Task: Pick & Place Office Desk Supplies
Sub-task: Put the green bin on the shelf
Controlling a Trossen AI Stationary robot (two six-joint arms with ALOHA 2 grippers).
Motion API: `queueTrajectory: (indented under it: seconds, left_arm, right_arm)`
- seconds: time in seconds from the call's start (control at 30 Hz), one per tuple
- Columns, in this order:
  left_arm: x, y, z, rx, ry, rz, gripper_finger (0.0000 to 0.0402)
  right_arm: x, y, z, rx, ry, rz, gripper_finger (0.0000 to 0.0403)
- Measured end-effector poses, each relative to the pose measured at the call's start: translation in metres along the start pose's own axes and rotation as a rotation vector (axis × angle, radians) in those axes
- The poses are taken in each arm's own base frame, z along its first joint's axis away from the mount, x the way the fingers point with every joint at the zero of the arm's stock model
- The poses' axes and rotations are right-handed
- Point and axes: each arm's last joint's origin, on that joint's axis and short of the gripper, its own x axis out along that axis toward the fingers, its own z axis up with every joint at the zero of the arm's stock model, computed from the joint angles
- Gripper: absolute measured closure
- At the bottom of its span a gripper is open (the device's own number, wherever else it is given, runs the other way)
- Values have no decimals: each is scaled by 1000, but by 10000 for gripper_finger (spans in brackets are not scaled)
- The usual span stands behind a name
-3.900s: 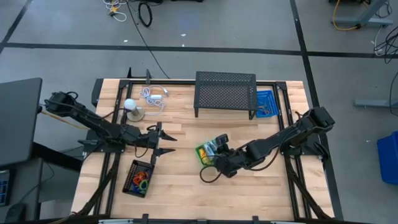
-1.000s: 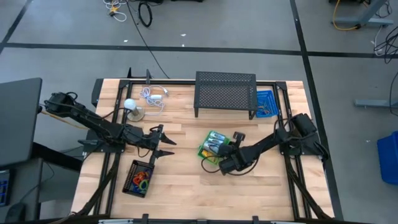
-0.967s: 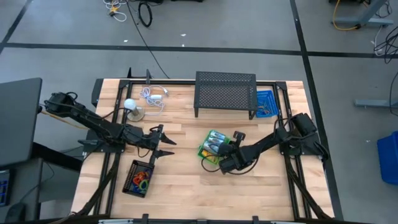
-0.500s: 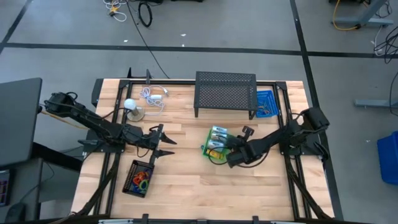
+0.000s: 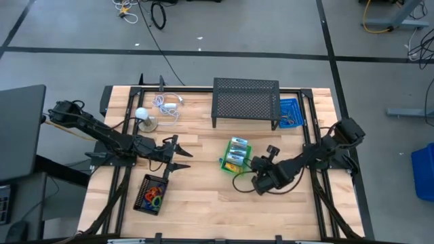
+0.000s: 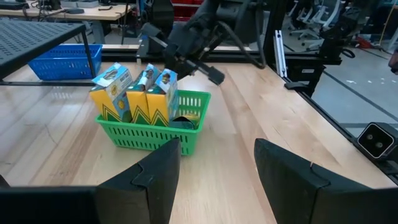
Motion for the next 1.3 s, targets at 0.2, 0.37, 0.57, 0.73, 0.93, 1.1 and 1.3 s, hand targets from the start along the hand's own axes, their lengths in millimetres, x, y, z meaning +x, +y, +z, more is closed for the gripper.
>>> queueTrajectory:
  seconds: [0.2,0.37,0.57,0.73,0.93,1.1,1.3]
  left_arm:
    - [0,0,0,1,-1,0,189]
    - [0,0,0,10,-1,0,189]
    - [0,0,0,10,2,0,189]
    - [0,0,-1,24,7,1,189]
    - [0,0,-1,37,7,0,189]
    - [0,0,-1,47,8,1,189]
    - [0,0,-1,50,10,1,189]
  right_arm:
    - [-27,12,11,-59,-27,62,401]
    - [-49,25,35,-153,24,280,374]
    - [-64,26,65,-195,11,422,294]
    - [-66,21,88,-208,-35,457,217]
    - [-47,11,103,-164,-1,507,187]
    - [-34,10,105,-202,31,521,196]
    - [-22,13,106,-209,49,520,206]
